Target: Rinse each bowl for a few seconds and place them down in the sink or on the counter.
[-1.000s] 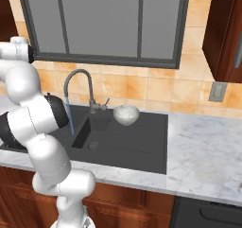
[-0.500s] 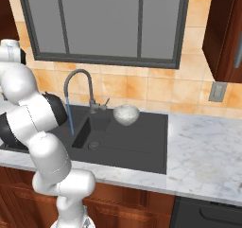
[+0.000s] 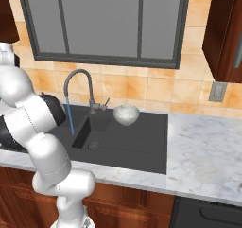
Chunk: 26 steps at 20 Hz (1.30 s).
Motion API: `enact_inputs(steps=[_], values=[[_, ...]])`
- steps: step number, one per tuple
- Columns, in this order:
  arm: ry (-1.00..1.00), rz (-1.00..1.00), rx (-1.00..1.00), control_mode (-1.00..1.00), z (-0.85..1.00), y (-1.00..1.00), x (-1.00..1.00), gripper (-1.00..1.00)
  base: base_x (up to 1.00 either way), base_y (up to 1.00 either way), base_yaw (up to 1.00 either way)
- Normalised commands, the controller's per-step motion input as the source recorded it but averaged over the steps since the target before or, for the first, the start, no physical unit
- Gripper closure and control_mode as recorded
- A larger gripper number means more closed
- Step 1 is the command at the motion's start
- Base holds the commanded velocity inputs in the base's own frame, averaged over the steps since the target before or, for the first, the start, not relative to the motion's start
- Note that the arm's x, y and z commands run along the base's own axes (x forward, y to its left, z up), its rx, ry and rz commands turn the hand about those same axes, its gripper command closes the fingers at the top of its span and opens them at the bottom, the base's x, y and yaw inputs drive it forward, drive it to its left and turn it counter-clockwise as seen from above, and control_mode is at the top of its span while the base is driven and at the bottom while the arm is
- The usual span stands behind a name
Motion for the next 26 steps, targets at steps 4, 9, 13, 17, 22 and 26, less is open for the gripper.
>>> enact_inputs(steps=[4,9,13,17,22,26], values=[[-0.06,0.00,0.08,-1.00,-0.02,0.26,-0.05,-1.00,0.00,0.00,0.00],[-0.07,0.00,0.09,-1.00,-0.01,0.26,-0.08,-1.00,0.00,0.00,0.00],[-0.06,0.00,0.08,-1.00,-0.04,0.28,-0.13,-1.00,0.00,0.00,0.00],[-0.06,0.00,0.09,-1.00,-0.03,0.20,-0.19,-1.00,0.00,0.00,0.00],[-0.06,0.00,0.09,-1.00,-0.02,0.12,-0.21,-1.00,0.00,0.00,0.00],[-0.04,0.00,0.08,-1.00,-0.01,0.15,-0.20,-1.00,0.00,0.00,0.00]])
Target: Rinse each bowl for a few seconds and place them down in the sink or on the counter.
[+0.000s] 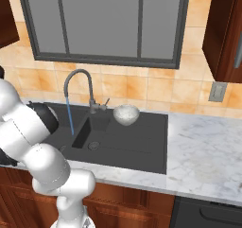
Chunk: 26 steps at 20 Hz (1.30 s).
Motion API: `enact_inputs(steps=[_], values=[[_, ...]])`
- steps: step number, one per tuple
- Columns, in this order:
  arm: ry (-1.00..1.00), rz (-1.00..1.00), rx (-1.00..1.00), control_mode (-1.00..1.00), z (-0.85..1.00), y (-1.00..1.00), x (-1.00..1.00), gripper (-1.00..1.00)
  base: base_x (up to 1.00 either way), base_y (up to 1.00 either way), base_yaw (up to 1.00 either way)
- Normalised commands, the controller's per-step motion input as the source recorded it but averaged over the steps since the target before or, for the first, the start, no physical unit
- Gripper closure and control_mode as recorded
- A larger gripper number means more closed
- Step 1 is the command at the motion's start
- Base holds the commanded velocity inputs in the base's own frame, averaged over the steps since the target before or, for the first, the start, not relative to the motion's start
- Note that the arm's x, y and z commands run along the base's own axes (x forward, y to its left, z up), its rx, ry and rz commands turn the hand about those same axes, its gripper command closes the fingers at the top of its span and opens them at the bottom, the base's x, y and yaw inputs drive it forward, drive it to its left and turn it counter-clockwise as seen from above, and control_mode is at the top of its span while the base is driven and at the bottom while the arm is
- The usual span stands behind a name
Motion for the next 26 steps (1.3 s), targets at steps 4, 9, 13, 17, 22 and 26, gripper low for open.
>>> enact_inputs(steps=[4,9,13,17,22,26], values=[[-0.04,0.00,0.08,-1.00,-0.07,0.15,-0.17,-1.00,0.00,0.00,0.00],[-0.05,0.00,0.06,-1.00,-0.11,0.09,-0.13,-1.00,0.00,0.00,0.00],[-0.06,0.00,0.04,-1.00,-0.10,0.04,-0.09,-1.00,0.00,0.00,0.00],[-0.05,0.00,0.04,-1.00,-0.12,0.05,-0.03,-1.00,0.00,0.00,0.00],[-0.02,0.00,0.05,-1.00,-0.13,0.11,0.00,-1.00,0.00,0.00,0.00],[-0.04,0.01,0.02,-1.00,-0.14,0.30,0.00,-1.00,0.00,0.00,0.00]])
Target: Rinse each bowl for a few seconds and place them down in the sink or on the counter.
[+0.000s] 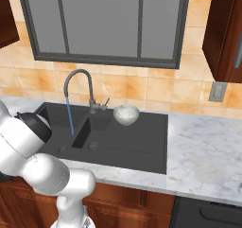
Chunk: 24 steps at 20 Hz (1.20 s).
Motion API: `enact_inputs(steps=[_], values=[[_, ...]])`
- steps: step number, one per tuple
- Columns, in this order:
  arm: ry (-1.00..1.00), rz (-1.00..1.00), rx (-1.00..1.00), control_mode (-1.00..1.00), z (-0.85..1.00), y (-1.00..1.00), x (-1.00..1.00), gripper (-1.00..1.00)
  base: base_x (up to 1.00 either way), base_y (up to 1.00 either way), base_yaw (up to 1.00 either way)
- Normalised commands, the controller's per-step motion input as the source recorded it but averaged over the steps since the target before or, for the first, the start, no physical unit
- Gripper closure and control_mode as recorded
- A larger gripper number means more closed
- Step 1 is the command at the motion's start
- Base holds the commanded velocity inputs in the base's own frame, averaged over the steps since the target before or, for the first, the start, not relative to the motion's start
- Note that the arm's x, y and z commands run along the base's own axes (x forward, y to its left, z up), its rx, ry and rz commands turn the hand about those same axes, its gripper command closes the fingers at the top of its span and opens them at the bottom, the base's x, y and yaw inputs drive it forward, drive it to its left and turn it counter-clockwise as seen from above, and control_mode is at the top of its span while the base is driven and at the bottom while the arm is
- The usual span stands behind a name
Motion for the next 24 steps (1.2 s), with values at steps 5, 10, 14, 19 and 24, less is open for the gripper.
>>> enact_inputs(steps=[5,10,14,19,24], values=[[-0.03,0.01,0.01,-1.00,-0.10,0.32,-0.02,-1.00,0.00,0.00,0.00],[-0.01,0.01,0.02,-1.00,-0.03,0.13,-0.07,-1.00,0.00,0.00,0.00],[0.00,0.00,0.02,-1.00,-0.06,0.08,-0.04,-1.00,0.00,0.00,0.00],[0.00,0.00,0.03,-1.00,-0.16,0.12,0.00,-1.00,0.00,0.00,0.00],[0.00,0.00,0.02,-1.00,-0.21,0.18,0.00,-1.00,0.00,0.00,0.00]])
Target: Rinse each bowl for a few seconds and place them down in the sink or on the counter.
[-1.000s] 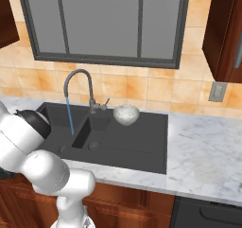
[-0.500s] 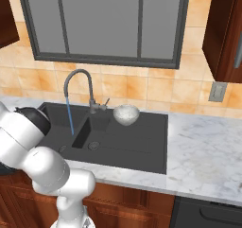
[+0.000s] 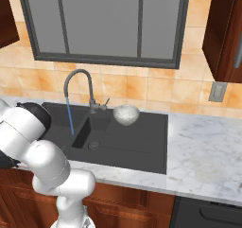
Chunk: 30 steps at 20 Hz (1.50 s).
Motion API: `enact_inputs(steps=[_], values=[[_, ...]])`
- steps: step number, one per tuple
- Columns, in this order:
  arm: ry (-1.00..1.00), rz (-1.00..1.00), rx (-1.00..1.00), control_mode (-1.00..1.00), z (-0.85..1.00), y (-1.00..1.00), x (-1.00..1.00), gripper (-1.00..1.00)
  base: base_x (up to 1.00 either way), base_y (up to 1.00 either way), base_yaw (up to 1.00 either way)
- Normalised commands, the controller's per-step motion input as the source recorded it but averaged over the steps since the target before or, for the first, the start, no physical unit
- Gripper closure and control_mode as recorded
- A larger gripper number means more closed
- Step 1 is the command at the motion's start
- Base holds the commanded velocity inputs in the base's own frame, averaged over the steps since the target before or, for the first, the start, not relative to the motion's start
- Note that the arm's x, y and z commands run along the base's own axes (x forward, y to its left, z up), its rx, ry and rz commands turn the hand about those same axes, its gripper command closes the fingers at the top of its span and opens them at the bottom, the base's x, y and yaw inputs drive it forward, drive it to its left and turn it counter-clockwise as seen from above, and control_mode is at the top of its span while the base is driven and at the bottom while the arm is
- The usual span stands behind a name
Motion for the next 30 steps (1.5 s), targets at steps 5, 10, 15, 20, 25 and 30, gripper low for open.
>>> enact_inputs(steps=[5,10,15,20,25,30], values=[[0.00,0.00,0.02,-1.00,-0.16,0.18,0.00,-1.00,0.00,0.00,0.00],[0.00,0.00,0.01,-1.00,-0.09,0.13,0.00,-1.00,0.00,0.00,0.00],[0.00,0.00,0.00,-1.00,-0.02,0.14,0.00,-1.00,0.00,0.00,0.00],[0.01,0.00,0.00,-1.00,-0.04,0.23,0.00,-1.00,0.00,0.00,0.00],[0.02,0.00,0.00,-1.00,-0.06,0.21,0.00,-1.00,0.00,0.00,0.00],[0.07,-0.01,-0.04,-1.00,-0.01,0.09,0.00,-1.00,0.00,0.00,0.00]])
